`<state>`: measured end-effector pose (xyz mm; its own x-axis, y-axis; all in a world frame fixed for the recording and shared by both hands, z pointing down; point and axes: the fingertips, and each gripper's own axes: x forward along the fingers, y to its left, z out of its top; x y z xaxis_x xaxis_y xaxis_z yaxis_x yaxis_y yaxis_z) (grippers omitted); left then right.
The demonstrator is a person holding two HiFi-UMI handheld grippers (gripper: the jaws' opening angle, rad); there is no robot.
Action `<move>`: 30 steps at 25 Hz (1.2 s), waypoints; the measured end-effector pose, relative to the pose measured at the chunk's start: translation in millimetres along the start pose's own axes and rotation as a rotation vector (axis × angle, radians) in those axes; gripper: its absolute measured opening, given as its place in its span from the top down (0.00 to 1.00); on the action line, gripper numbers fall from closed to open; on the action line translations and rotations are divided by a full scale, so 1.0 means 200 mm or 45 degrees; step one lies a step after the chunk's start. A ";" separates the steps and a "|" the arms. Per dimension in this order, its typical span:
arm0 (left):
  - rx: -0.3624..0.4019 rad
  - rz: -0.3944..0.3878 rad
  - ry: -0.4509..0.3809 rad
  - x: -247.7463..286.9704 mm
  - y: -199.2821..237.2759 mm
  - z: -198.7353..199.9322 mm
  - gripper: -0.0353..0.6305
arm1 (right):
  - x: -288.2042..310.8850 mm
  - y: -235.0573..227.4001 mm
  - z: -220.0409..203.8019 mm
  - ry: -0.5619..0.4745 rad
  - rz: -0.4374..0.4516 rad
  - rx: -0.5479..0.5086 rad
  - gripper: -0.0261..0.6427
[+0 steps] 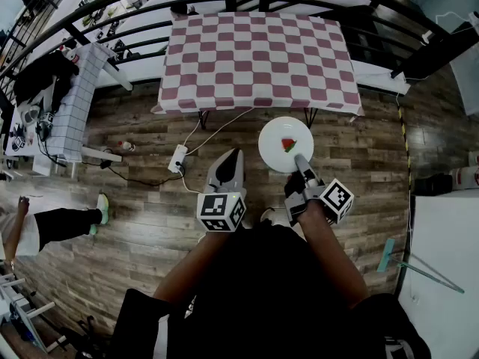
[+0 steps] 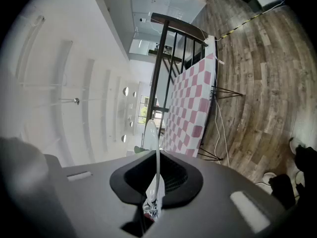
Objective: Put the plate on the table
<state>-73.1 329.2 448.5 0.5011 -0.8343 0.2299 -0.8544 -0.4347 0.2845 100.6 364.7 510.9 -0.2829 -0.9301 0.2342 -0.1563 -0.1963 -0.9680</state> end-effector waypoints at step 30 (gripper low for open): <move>0.045 0.147 -0.075 -0.09 -0.26 -0.08 0.93 | -0.36 -0.22 0.16 0.107 -0.043 0.015 0.94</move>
<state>-34.6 371.7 444.2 0.3907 -0.8976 0.2039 -0.9110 -0.3452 0.2258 156.9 429.7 533.6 -0.3565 -0.8935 0.2731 -0.1558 -0.2314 -0.9603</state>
